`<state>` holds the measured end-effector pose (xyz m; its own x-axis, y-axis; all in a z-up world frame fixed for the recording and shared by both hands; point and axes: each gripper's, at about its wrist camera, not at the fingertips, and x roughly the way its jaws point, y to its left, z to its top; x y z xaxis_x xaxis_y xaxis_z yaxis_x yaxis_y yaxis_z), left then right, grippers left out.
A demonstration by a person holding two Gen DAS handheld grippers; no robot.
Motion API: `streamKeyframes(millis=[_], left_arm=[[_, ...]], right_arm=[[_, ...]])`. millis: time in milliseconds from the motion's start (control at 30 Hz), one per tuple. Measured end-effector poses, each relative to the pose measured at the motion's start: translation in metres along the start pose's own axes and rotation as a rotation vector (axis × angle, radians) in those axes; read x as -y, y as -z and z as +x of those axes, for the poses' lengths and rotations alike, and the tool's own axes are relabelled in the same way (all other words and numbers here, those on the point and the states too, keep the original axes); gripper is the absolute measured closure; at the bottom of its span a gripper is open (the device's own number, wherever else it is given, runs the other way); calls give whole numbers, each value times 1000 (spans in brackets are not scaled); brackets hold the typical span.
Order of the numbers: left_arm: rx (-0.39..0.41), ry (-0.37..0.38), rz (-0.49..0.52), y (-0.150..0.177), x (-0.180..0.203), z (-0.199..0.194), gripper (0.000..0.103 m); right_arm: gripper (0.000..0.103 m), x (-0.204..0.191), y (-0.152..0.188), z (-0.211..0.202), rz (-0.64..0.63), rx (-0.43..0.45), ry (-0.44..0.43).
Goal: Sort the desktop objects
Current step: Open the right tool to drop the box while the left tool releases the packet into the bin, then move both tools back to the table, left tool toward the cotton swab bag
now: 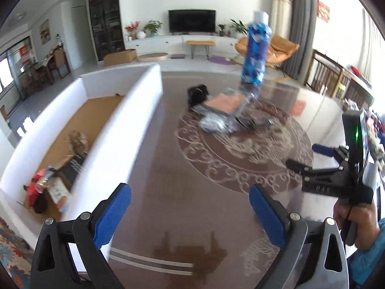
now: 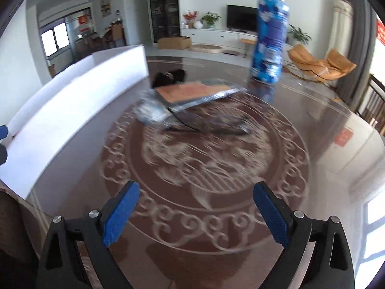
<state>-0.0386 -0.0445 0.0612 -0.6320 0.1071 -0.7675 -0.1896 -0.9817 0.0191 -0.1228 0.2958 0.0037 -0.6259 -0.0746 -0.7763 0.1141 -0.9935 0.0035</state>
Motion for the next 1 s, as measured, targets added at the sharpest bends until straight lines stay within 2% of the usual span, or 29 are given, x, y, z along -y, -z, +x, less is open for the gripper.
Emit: streamKeyframes(millis=[67, 167, 300, 400, 467, 1000], left_arm=[[-48, -3, 40, 9, 33, 32, 3], [-86, 13, 50, 20, 64, 71, 3], [-124, 0, 40, 19, 79, 103, 3], [-110, 14, 31, 12, 80, 113, 2], [-107, 33, 21, 8, 76, 120, 0], [-78, 19, -4, 7, 69, 124, 0]], right_arm=[[7, 38, 20, 4, 66, -26, 57], [7, 81, 38, 7, 149, -42, 100], [6, 102, 46, 5, 221, -30, 96], [0, 98, 43, 7, 218, -41, 123], [0, 89, 42, 9, 179, -64, 170], [0, 87, 43, 11, 178, -63, 157]])
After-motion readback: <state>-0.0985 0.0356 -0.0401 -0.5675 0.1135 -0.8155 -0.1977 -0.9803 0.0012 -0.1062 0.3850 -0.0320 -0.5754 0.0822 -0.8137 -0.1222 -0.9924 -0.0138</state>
